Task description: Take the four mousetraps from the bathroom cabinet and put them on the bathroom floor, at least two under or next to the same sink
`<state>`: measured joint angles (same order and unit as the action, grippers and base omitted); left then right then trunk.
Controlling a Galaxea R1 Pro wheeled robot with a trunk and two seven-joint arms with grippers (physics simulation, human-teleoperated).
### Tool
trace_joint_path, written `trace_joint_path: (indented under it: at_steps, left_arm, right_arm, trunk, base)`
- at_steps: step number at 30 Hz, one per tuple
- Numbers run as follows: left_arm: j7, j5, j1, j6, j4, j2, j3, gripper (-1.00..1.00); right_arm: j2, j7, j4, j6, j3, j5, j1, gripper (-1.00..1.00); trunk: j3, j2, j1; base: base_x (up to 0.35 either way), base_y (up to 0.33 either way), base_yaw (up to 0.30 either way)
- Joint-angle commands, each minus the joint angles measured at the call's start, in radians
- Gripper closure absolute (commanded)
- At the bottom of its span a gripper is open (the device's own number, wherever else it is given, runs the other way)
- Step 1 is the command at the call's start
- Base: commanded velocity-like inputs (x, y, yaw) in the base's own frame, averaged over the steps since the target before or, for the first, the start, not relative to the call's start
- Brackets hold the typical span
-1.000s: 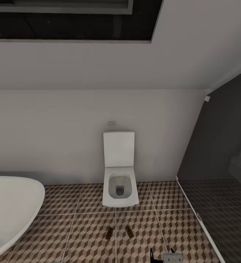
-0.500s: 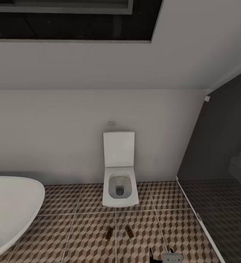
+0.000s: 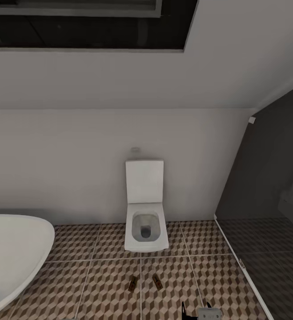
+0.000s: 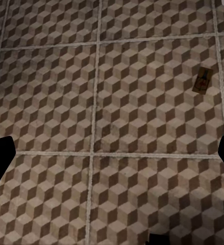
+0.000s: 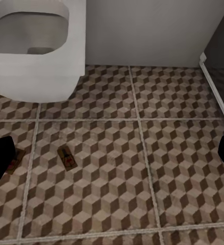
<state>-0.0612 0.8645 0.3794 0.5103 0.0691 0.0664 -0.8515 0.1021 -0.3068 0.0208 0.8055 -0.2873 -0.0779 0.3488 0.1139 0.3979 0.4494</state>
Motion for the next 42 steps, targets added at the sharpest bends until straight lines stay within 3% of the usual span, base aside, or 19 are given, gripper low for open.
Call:
trace_joint_path:
  at_steps: [1,20,24,25,30,36,42]
  left_arm:
    - [-0.006,-0.004,0.001,0.002,0.001,0.0,-0.006,-1.0]
    - [-0.006,-0.004,0.001,0.003,0.001,0.0,-0.006,-1.0]
    - [-0.006,-0.004,0.001,0.003,0.001,0.0,-0.006,-1.0]
    - [-0.006,-0.004,0.001,0.003,0.001,0.0,-0.006,-1.0]
    - [-0.006,-0.004,0.001,0.004,0.001,0.0,-0.006,-1.0]
    - [-0.005,-0.004,0.001,0.004,0.002,0.0,-0.006,-1.0]
    - [-0.001,-0.004,0.001,0.004,0.003,0.001,-0.006,-1.0]
  right_arm:
    - [0.001,-0.003,-0.001,0.003,-0.009,-0.008,0.001,-1.0]
    - [-0.012,-0.001,-0.002,0.007,-0.007,-0.006,0.001,-1.0]
    - [-0.046,0.001,-0.004,0.014,-0.009,-0.003,0.001,-1.0]
    - [-0.067,0.002,-0.005,0.017,-0.009,-0.003,0.001,-1.0]
    - [-0.12,0.029,-0.007,0.02,-0.01,-0.002,-0.007,-1.0]
    - [-0.161,0.094,-0.007,0.023,-0.01,-0.002,-0.051,-1.0]
    - [-0.173,0.118,-0.007,0.03,-0.01,-0.002,-0.087,-1.0]
  trunk:
    - [0.002,0.002,0.001]
    - [0.002,0.002,0.001]
    - [0.002,0.002,0.001]
    - [0.002,0.002,0.001]
    - [0.002,0.002,0.001]
    - [0.002,0.002,0.001]
    - [0.002,0.002,0.001]
  base:
    - [0.0,0.0,0.0]
    - [0.0,0.0,0.0]
    - [0.0,0.0,0.0]
    - [0.0,0.0,0.0]
    - [0.0,0.0,0.0]
    - [0.0,0.0,0.0]
    - [0.0,0.0,0.0]
